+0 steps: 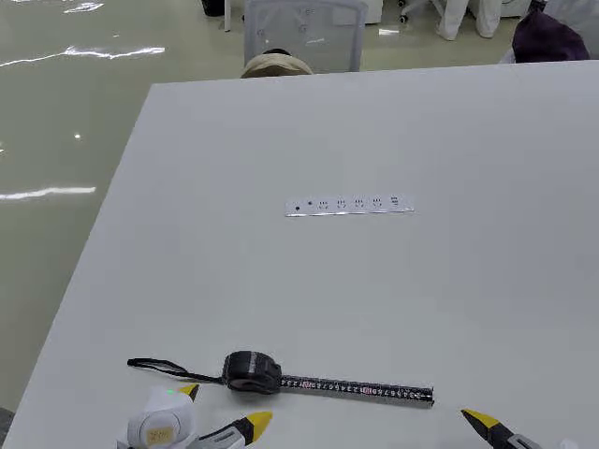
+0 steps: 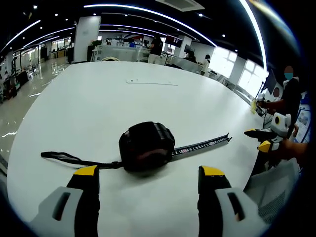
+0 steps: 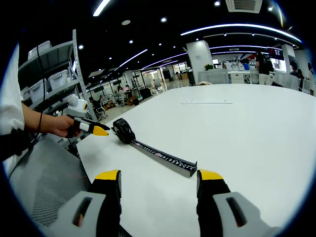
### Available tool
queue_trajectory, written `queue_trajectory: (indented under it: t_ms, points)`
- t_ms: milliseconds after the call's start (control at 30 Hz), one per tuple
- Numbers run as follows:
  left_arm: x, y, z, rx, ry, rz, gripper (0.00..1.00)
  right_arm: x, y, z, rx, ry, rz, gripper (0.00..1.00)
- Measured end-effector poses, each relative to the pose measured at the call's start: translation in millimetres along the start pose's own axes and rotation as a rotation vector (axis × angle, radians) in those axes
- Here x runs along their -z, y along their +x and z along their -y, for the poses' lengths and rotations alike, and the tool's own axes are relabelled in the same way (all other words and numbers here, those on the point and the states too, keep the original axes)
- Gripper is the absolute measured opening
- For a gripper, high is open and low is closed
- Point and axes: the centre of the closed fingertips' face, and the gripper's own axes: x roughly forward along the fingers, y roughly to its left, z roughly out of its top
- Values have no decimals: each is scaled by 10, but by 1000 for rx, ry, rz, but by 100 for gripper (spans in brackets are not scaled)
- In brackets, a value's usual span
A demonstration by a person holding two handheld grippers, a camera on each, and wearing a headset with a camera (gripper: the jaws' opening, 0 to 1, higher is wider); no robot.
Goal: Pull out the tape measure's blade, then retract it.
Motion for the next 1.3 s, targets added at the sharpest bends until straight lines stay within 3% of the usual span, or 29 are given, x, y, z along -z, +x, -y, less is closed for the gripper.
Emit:
queue_trajectory:
  t_ms: [600,967,1300]
  points:
    - [-58,122,-15,-20,-1,-11,82,15,34,35,-9,-2,-4,61]
    - [-21,205,-3,-26,-48,-25,83,41,101,40,-22,-13,-16,61]
    - [-59,222,-41,-48,-87,-15,83,64,137,43,-35,-18,-25,60]
